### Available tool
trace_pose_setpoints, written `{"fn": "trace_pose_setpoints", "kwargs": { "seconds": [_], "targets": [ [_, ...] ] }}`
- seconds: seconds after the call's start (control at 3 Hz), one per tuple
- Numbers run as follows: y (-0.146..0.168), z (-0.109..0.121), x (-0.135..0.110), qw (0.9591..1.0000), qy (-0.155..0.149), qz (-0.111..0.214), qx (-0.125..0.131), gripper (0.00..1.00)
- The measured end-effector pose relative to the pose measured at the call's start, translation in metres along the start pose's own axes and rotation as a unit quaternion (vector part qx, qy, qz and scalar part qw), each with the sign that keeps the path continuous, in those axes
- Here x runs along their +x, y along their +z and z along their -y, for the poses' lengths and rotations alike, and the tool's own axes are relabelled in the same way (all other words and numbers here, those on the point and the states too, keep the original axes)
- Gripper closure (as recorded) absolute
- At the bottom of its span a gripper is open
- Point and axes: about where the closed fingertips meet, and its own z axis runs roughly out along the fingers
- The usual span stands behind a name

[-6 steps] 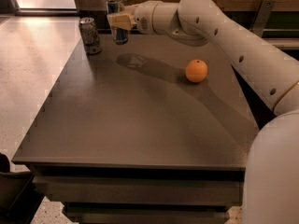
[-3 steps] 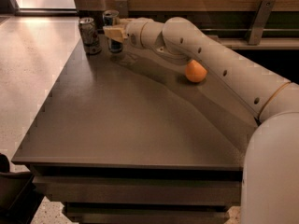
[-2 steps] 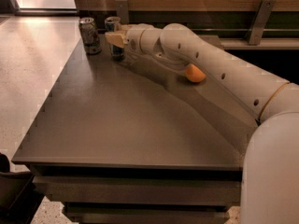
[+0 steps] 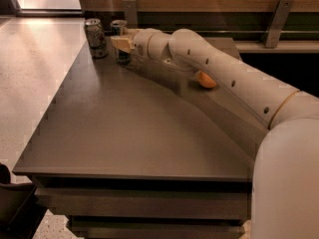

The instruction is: Move redbull can near 7up can

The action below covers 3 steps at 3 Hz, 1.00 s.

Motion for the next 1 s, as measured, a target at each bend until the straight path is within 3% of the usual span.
{"fn": "trace_pose_setpoints", "kwargs": {
  "seconds": [1.0],
  "targets": [
    [0.0047, -0.0064, 0.0002, 1.0, 0.0, 0.0, -0.005, 0.12]
  ]
}}
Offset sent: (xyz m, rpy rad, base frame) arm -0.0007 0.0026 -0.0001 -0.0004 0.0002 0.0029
